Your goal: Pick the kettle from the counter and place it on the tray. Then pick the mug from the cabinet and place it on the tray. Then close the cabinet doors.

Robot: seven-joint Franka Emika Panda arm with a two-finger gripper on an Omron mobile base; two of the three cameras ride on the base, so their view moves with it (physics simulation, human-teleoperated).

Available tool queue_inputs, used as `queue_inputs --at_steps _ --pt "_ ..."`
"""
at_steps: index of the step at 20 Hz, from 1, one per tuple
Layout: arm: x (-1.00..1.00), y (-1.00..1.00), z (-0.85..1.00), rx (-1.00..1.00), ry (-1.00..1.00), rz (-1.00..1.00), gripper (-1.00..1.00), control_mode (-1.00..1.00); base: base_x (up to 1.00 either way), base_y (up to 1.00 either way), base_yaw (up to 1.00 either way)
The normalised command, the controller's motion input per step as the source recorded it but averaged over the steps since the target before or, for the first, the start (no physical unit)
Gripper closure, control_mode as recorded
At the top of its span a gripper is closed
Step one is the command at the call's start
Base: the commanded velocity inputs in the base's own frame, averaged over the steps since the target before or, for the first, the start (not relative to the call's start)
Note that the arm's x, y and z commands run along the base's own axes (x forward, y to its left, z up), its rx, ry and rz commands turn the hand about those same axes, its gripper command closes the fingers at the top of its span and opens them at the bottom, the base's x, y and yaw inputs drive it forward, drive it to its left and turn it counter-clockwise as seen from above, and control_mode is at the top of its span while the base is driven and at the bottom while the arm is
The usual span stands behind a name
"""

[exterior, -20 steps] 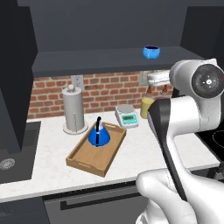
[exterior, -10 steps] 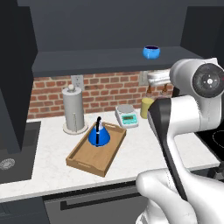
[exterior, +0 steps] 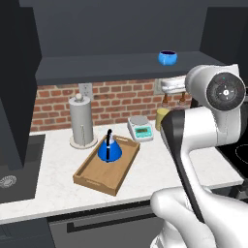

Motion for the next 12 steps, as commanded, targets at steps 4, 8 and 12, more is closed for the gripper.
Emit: queue_inputs --at_steps 4,8,12 --pt "0.00 0.00 0.00 0.00 -0.03 0.00 -1.00 -1.00 0.00 0.00 0.00" --pt "0.10 0.00 0.00 0.00 -0.02 0.00 -1.00 -1.00 0.00 0.00 0.00" --pt "0.32 0.00 0.00 0.00 0.00 0.00 -1.00 -1.00 0.00 0.00 0.00"
